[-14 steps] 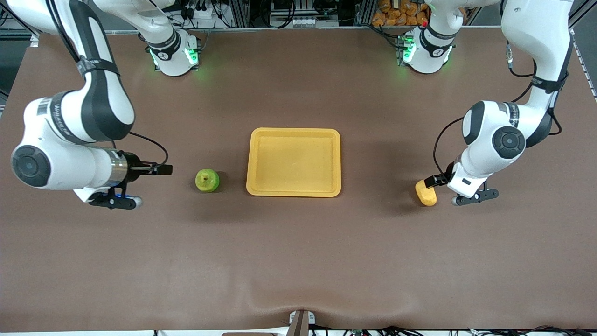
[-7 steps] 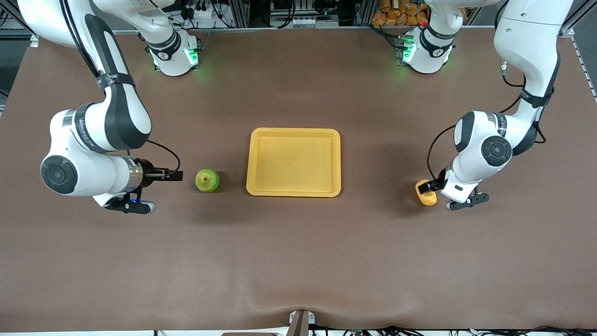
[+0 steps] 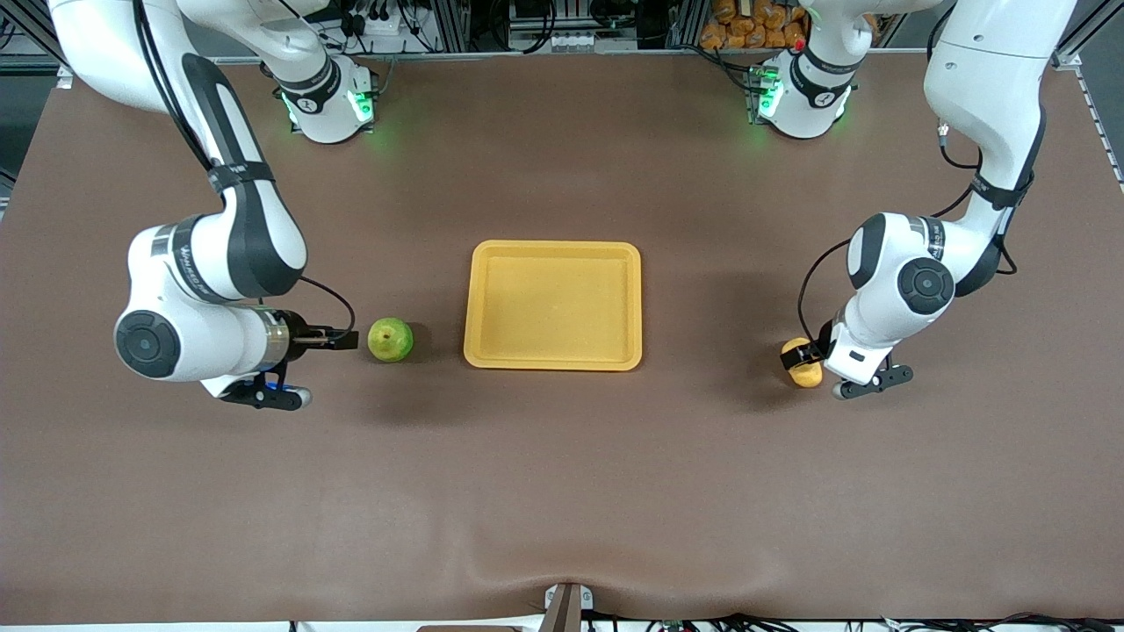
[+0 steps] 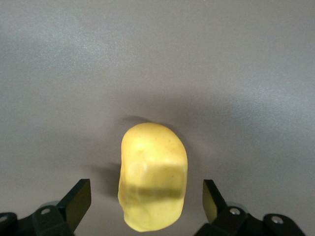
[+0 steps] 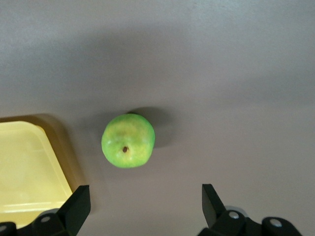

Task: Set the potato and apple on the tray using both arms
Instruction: 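Lower and close the left gripper on the potato while the right gripper grasps the apple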

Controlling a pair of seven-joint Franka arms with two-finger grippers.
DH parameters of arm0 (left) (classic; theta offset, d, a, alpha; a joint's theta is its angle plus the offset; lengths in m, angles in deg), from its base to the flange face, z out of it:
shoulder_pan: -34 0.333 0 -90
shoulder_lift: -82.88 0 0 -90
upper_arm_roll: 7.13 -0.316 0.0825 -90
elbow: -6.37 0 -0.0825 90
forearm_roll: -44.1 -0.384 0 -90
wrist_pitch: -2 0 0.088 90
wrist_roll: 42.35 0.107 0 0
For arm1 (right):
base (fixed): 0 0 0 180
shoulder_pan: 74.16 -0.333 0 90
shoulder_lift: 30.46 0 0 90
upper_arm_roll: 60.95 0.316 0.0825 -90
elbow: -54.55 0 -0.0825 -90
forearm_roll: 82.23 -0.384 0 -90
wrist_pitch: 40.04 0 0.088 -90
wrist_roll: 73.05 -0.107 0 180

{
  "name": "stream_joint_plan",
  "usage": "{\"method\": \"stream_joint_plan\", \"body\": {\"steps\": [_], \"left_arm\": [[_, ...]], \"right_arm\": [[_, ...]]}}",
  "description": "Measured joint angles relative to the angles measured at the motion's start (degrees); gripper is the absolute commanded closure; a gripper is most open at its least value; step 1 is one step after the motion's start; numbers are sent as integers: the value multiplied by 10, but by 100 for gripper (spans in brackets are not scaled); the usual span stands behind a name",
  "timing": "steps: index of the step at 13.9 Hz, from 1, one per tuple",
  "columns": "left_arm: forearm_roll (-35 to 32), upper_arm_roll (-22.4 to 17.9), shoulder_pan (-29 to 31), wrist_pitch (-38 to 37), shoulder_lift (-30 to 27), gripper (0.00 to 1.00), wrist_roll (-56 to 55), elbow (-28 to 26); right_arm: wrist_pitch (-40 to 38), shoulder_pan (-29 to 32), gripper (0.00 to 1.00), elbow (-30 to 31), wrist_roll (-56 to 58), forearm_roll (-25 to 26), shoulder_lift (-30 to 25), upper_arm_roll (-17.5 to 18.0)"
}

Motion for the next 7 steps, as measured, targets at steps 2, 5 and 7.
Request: {"method": "stream_joint_plan", "body": {"steps": [2, 5, 7], "left_arm": [[0, 0, 0, 5, 4, 0, 0, 2], [0, 0, 0, 8, 12, 0, 0, 8], [0, 0, 0, 9, 17, 10, 0, 14]], "right_arm": [[25, -8, 0, 16, -16, 0, 2, 0], [61, -22, 0, 42, -30, 0, 4, 1], [97, -28, 0, 66, -32, 0, 7, 1]]}}
